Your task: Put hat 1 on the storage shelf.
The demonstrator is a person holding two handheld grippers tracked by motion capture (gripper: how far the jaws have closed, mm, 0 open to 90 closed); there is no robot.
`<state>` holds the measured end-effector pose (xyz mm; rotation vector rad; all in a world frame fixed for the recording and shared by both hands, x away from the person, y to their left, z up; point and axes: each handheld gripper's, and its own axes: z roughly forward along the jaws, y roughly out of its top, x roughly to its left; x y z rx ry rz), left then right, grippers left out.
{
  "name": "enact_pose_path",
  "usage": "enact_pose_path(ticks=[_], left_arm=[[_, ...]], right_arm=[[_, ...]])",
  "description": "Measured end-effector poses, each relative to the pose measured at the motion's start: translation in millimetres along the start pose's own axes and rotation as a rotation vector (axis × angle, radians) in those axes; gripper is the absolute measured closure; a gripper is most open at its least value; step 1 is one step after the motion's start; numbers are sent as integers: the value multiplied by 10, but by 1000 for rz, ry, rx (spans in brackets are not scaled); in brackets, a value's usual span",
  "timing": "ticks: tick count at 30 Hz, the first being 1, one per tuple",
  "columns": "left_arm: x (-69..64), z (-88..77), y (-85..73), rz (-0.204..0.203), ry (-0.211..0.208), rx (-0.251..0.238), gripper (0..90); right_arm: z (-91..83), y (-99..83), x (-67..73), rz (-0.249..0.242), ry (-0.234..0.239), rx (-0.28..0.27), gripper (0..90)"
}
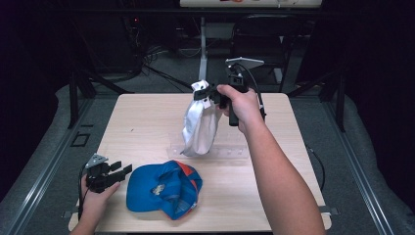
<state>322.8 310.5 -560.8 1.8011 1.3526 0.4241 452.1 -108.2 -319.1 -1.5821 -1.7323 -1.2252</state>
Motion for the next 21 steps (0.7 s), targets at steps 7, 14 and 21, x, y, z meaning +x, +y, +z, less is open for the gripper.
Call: enact_pose_path(ticks=[7,14,21], left_arm=[[-60,-61,-10,15,-3,-11,458],[-251,-147,30,55,-11,-53,439],[-629,-211,250,164,-77,-97,436]], right_arm=[[61,80,-42,23,2,-20,812],[171,142,-66,30,11,-23,812],[348,155,16,8,18,-7,812]])
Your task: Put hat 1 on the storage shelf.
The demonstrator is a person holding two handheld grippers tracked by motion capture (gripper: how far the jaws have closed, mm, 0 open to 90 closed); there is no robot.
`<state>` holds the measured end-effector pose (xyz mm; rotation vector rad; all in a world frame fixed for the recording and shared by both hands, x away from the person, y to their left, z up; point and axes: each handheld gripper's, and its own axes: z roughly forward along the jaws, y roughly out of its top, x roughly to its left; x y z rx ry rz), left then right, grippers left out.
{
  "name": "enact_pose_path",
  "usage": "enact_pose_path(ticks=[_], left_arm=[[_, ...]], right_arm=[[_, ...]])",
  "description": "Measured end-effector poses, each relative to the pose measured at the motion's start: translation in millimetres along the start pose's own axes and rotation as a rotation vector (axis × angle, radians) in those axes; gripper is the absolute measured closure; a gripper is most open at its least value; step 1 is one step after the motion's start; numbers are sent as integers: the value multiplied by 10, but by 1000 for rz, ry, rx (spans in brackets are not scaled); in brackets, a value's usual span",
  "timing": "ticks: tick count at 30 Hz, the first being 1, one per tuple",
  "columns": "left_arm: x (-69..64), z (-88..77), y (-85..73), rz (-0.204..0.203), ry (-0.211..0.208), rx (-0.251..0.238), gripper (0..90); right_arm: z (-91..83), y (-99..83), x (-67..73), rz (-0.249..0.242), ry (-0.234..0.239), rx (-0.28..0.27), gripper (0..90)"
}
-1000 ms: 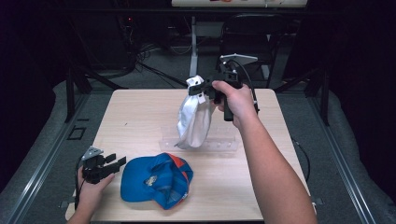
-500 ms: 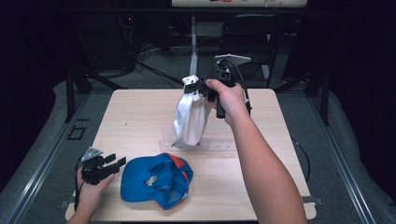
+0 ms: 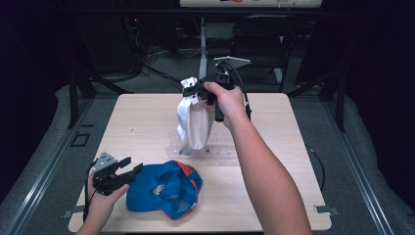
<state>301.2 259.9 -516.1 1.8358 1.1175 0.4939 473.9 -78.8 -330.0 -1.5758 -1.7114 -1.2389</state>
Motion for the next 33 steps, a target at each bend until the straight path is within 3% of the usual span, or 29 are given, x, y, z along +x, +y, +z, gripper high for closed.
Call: enact_pose_path(ticks=[6,13,20,25,29,33], left_arm=[[-268,160,234,77,-43,-11,447],[-578,362,395,160,-88,2,466],[-791,565,532,199,-115,18,516],[-873,707,608,221,-94,33,596],[-889,740,611,235,-64,37,755],[-886,736,599,256,-43,41,798]], right_arm=[[140,-3,36,-16,0,15,810],[213,-22,48,-24,11,19,808],[178,-43,51,-28,9,9,805],[165,-63,56,-37,10,13,802],[156,-81,56,-38,10,16,800],[143,-97,60,-45,5,18,799]])
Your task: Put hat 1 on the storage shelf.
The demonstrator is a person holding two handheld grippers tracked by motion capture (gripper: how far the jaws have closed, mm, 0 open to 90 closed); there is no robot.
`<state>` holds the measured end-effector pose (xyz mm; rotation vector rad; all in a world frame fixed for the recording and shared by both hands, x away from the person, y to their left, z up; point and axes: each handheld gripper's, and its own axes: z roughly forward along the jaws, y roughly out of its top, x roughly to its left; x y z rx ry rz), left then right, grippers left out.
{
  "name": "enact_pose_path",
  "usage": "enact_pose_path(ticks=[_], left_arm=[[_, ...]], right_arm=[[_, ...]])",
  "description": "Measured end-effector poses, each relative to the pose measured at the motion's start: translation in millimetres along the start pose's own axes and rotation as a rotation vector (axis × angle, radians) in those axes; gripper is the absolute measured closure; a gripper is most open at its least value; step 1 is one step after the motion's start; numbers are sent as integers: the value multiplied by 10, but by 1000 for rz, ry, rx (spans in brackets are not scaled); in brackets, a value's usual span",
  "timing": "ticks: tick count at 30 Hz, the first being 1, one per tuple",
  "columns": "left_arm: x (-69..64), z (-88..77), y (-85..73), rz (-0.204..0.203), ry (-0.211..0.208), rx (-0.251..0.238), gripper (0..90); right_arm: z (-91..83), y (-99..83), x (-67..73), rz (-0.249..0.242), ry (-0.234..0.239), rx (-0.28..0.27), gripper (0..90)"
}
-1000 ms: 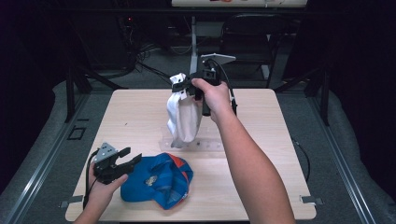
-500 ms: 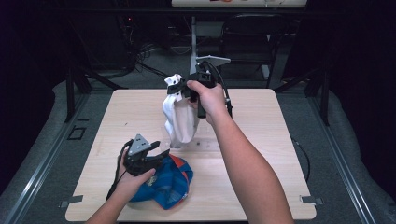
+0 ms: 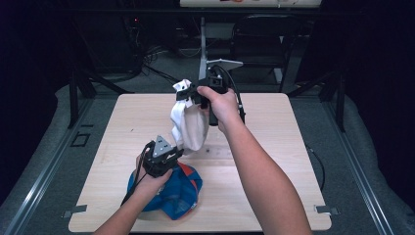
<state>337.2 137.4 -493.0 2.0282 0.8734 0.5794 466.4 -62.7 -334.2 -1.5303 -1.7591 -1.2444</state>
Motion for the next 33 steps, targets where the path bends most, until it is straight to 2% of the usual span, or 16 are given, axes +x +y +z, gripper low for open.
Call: enact_pose_path(ticks=[5,12,15,20,25,28,30,33], left_arm=[[37,-1,-59,-13,14,3,812],[131,-5,-147,-74,1,0,815],[146,4,-181,-87,-5,-1,817],[194,80,-318,-121,-16,42,814],[161,88,-338,-103,6,32,812],[160,88,-338,-98,10,33,807],[151,87,-336,-95,18,36,802],[139,85,-333,-85,29,44,776]], right_arm=[[12,-25,-2,-4,1,6,792],[22,-50,-22,-11,-13,13,769],[16,-60,-46,-10,-25,7,754],[-51,-82,-74,-15,-22,-10,705],[-167,-130,-92,-55,-40,-50,613],[-260,-183,-156,-71,-44,-96,546],[-322,-220,-201,-81,-57,-109,517],[-411,-282,-292,-62,-46,-121,486]])
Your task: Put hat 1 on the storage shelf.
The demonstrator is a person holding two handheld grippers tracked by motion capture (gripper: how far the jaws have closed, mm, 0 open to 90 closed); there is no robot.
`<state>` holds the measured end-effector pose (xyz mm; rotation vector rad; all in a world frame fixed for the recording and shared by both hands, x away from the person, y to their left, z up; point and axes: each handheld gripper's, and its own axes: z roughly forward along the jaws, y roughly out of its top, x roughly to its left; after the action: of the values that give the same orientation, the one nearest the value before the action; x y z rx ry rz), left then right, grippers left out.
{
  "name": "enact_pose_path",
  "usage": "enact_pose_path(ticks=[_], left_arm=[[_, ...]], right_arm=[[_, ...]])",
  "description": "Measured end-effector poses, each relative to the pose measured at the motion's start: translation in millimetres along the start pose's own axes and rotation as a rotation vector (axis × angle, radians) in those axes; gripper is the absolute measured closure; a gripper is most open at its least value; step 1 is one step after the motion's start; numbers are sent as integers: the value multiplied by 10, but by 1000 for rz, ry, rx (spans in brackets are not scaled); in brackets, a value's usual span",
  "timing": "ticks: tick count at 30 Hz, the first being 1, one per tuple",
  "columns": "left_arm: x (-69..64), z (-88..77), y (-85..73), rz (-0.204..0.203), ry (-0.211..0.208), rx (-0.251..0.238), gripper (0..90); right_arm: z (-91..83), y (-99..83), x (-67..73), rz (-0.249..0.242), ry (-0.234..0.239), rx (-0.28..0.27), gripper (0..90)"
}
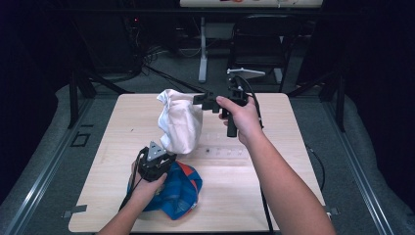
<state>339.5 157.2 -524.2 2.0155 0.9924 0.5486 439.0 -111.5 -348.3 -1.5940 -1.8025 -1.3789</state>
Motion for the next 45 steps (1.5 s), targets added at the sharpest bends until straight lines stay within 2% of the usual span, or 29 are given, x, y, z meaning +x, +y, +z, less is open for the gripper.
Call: enact_pose_path(ticks=[4,10,14,19,23,26,28,30,32,34,36,38,41,43,45], left_arm=[[-12,-30,0,-15,7,-19,697],[-25,-124,-16,-17,-21,-30,584],[0,-226,-53,-17,-37,-29,541],[123,-367,-135,-48,-35,-36,500],[264,-495,-234,-93,-18,-34,477],[376,-570,-310,-120,-5,-27,451],[468,-617,-380,-148,12,-8,427],[560,-662,-451,-180,28,-11,420],[631,-697,-502,-208,53,-8,418],[688,-726,-547,-229,55,-23,397],[747,-752,-605,-246,73,-25,392],[805,-765,-666,-253,80,-13,398],[866,-787,-723,-245,83,0,471],[884,-807,-742,-251,77,-15,523],[883,-817,-749,-246,84,-31,535]], right_arm=[[-130,-86,-84,-20,-8,-37,428],[-301,-210,-164,-40,29,-56,356],[-378,-300,-201,-63,23,-67,353],[-466,-446,-261,-96,-16,-69,352],[-490,-585,-319,-121,-47,-49,369],[-489,-708,-360,-144,-105,-35,440],[-477,-793,-397,-166,-143,-26,451],[-452,-885,-439,-175,-185,-26,478],[-422,-973,-496,-189,-201,-12,485],[-381,-1067,-543,-205,-222,-4,501],[-342,-1166,-577,-233,-252,-3,509],[-298,-1262,-602,-262,-274,-2,518],[-234,-1390,-628,-298,-313,3,532],[-200,-1463,-654,-313,-318,0,535],[-158,-1532,-693,-317,-317,-1,535]])
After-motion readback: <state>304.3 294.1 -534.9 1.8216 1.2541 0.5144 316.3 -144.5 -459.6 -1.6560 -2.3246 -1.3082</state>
